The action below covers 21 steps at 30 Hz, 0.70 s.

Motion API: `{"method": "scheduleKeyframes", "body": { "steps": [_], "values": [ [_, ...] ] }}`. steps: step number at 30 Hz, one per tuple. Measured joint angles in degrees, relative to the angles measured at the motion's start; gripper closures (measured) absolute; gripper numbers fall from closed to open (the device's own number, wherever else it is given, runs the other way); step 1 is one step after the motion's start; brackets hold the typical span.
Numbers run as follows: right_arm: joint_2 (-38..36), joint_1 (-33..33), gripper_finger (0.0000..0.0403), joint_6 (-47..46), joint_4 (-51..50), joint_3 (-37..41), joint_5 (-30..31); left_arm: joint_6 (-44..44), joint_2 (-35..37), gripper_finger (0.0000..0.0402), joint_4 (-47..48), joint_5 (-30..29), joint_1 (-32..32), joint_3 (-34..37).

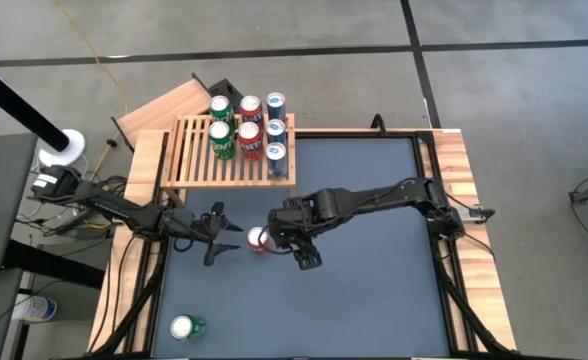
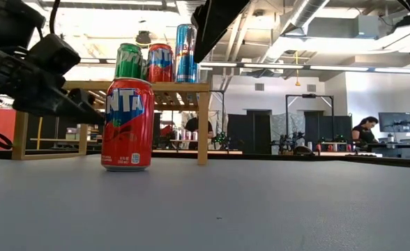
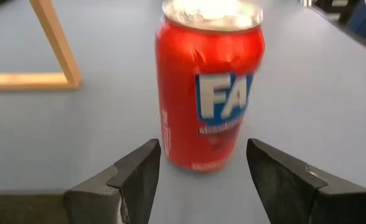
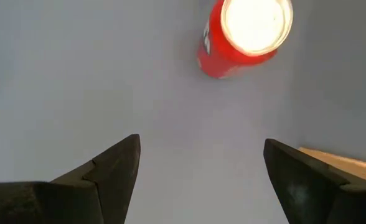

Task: Place canned beverage on shelf
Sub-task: Put the red soda can on the shelf aligned with the other red soda cans

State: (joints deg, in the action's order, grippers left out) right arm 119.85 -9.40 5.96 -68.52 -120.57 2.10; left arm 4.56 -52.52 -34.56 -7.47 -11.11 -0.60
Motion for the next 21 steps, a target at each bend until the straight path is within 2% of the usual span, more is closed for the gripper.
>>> {"method": "scheduleKeyframes", "body": {
  "steps": [11, 17, 21],
  "values": [
    [0.00, -0.88, 0.0074, -0.54, 4.03, -0.02, -0.02, -0.86, -0.51, 0.0172, -3.59, 3.22, 0.67, -0.45],
    [0.01, -0.79, 0.0074, -0.57, 4.35, -0.02, -0.01, -1.97, -3.16, 0.0172, -4.01, 3.24, 0.68, -2.33],
    [0.01, -0.81, 0.0074, -0.55, 4.33, -0.02, -0.03, -2.60, -5.57, 0.0172, -8.41, 2.59, 0.70, -2.55]
  ]
}}
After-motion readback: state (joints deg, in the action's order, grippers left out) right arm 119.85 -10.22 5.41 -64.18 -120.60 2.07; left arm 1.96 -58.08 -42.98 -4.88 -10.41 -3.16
